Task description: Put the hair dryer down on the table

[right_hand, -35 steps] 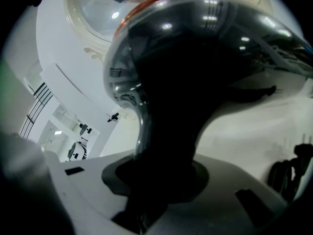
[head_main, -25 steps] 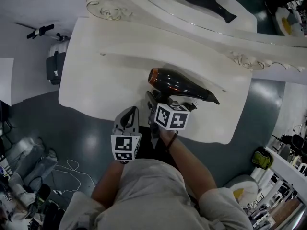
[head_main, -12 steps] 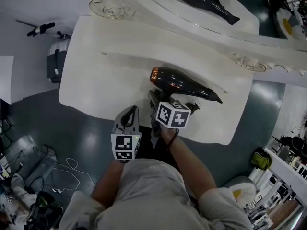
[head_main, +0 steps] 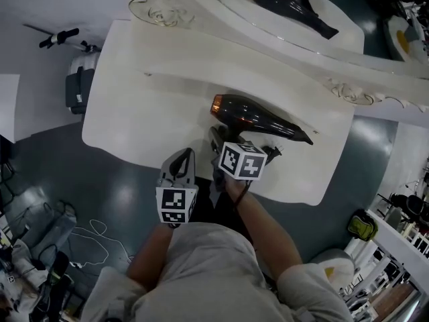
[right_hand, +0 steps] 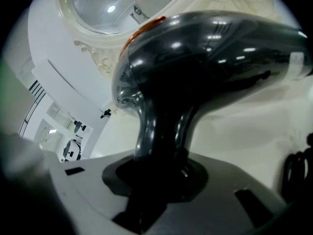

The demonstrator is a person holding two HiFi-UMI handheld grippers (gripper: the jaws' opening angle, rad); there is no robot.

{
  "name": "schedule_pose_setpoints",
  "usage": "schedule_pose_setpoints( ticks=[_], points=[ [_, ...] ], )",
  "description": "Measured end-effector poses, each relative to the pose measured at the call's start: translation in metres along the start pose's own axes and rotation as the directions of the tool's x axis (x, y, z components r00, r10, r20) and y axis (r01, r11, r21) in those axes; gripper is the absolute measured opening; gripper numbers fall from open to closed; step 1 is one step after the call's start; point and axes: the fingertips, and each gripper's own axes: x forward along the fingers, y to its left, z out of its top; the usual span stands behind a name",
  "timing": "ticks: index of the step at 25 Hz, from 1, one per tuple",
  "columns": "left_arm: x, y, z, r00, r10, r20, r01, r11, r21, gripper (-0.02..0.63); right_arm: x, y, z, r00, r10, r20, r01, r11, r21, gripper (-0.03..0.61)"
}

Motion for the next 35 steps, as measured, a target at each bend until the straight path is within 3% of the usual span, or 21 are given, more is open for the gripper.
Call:
schedule_pose_setpoints(
  ticks=[10, 24, 35],
  points=[
    [0.005, 0.000, 0.003, 1.000, -0.008, 0.012, 0.009, 1.000, -0.007, 0.008, 0.002, -0.001, 0.000, 0.998, -0.047, -0.030, 0.049, 0.998, 0.041, 0.124],
    [0.007, 0.011, 0.012, 0.999, 0.012, 0.031, -0.011, 0.999, -0.036, 0.008, 0.003, -0.001, 0.004, 0.996, -0.053, -0.075, 0.059, 0.995, 0.080, 0.131],
    [0.006, 0.017, 0.008, 0.999, 0.017, 0.050, -0.014, 0.997, -0.073, 0.008, 0.007, 0.001, 0.003, 0.985, -0.108, -0.135, 0.110, 0.994, 0.010, 0.147]
  ],
)
